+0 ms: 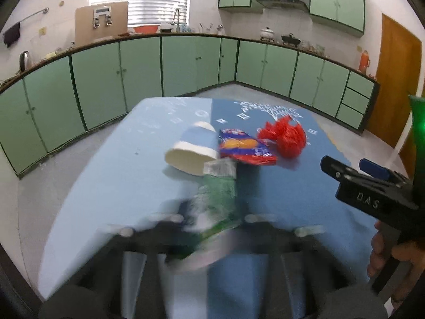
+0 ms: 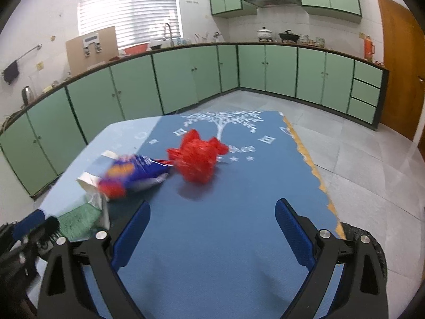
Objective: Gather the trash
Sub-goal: 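Grasp the blue biscuit bag with the right gripper while the left gripper holds the green packet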
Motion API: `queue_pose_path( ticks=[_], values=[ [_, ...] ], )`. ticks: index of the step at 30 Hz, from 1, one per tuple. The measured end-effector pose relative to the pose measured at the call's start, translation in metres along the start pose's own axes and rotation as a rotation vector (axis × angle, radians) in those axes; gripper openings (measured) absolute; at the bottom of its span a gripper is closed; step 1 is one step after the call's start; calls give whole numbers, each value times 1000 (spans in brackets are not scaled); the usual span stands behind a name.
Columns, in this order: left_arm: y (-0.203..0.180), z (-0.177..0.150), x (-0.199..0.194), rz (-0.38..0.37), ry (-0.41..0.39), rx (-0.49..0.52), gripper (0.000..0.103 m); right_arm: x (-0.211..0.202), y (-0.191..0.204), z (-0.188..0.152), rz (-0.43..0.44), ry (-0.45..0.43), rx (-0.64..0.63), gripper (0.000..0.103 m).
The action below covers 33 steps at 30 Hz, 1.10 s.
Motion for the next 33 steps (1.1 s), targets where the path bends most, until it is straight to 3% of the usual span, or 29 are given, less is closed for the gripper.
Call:
queue_pose_path(
  ticks=[6,9,11,16,27,28,33],
  values=[
    [22,-8,17,-43,68,-52,1,0,30,7,44,-8,-34,93],
    [23,-20,23,-70,103,-51,7,0,36,6,48,-11,-49,93],
    [21,-24,27,-69,111,-24,43,2,34,4,43,-5,-46,93],
    [18,-27,40,-75,132,22,66,7,27,-2,29,13,-35,93],
    [11,-44,74,-89,240,61,75,8,17,-5,20,22,-20,93],
    [11,-45,74,-85,242,65,74,8,17,-6,20,21,-21,93],
    [10,-47,66,-78,238,54,46,7,16,-6,18,19,-21,93]
  ],
)
Point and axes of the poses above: each gripper's, at about its wrist camera, not at the fingertips, and x roughly the way its jaws point, y to its left, z to its top, the point moved 9 cm from there along x, roughly the way its jaws point, and after that the axes turned 7 degrees about -z, right-handed, at the moved point
